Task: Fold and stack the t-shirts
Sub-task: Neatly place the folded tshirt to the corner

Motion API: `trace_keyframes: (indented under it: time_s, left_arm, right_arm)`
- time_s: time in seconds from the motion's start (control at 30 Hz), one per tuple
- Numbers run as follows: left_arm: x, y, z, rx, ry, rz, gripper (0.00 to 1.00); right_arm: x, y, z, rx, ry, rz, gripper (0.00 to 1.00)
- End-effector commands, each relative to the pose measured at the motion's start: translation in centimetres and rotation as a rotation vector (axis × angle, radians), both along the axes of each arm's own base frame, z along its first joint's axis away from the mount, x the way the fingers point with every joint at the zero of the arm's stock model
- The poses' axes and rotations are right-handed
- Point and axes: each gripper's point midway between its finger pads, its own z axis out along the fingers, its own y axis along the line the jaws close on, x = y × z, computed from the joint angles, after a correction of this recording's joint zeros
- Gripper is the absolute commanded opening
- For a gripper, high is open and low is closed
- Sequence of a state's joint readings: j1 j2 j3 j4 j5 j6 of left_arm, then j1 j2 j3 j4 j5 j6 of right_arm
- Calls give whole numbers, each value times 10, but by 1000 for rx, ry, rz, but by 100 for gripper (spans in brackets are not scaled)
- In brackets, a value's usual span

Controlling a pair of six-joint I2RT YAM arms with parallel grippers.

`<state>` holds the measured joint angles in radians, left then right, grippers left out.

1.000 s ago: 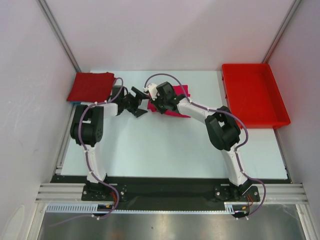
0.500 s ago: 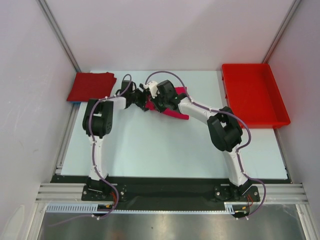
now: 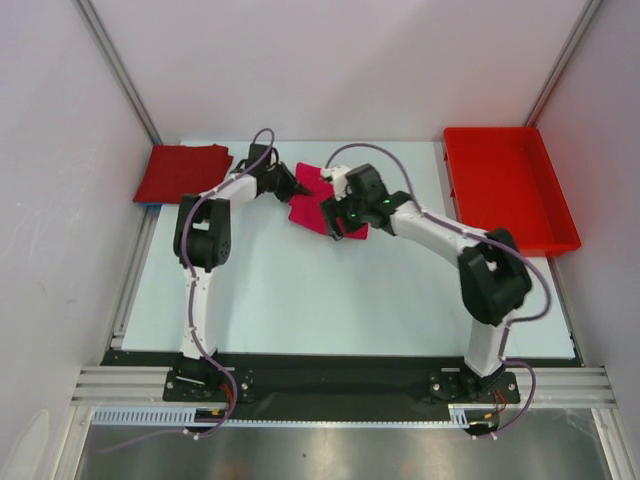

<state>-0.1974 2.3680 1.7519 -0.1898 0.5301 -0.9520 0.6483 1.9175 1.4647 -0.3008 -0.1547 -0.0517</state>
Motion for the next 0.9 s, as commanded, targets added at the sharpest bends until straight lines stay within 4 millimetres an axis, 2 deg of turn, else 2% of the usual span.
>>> trace_keyframes:
  time_s: [0.0,0.03,0.07,0.13,0.17,0.2,0.23,0.27,0.4,0.43,0.47,0.57,0.7,0.8,0.83,0.87]
  left_arm:
    - [12,24,23,257,-128,-107,0]
    - [13,31,25,310,-134,-117,0]
    - [13,38,36,375,-155,-160,0]
    - [18,58,43,490,-168,-154,0]
    - [16,66,48,542,-180,-183,0]
    - [19,80,51,607,-185,-165,0]
    - [16,86,57,646,-190,-171,0]
    - [19,95,62,700,-213,-185,0]
    - [29,129,84,908,-272,-180,0]
    - [30,141,87,969,-262,-171,0]
    - [38,145,99,1008,-304,-184,0]
    - [46,157,118,1102,-362,-210,0]
    - [48,175,144,1194,-404,-191,0]
    - [43,188,147,1258,-383,-189,0]
    - [45,192,159,1275,-410,-163,0]
    - [42,195,153,1297,-398,-174,0]
  right_arm:
    - [-8,-42,61,64,-52,-74,73]
    - [-15,-57,68,39,-57,-98,73]
    - [-25,-67,60,16,-38,-105,73]
    - [-39,-76,55,6,-18,-110,73]
    - [-53,-83,52,15,-4,-118,73]
    - [-60,-87,46,13,11,-122,73]
    - [-66,-89,46,23,11,-118,72]
    - [-77,-94,37,22,38,-131,72]
    - [-96,-103,24,27,81,-152,72]
    - [-99,-105,21,21,91,-153,72]
    - [-101,-106,20,17,96,-153,72]
    - [-107,-109,13,10,110,-146,72]
    - [-112,-108,3,2,149,-133,72]
    - [-111,-108,1,-4,150,-124,72]
    - [-110,-108,-2,-8,156,-123,72]
    - [-109,-107,-3,-10,158,-120,72]
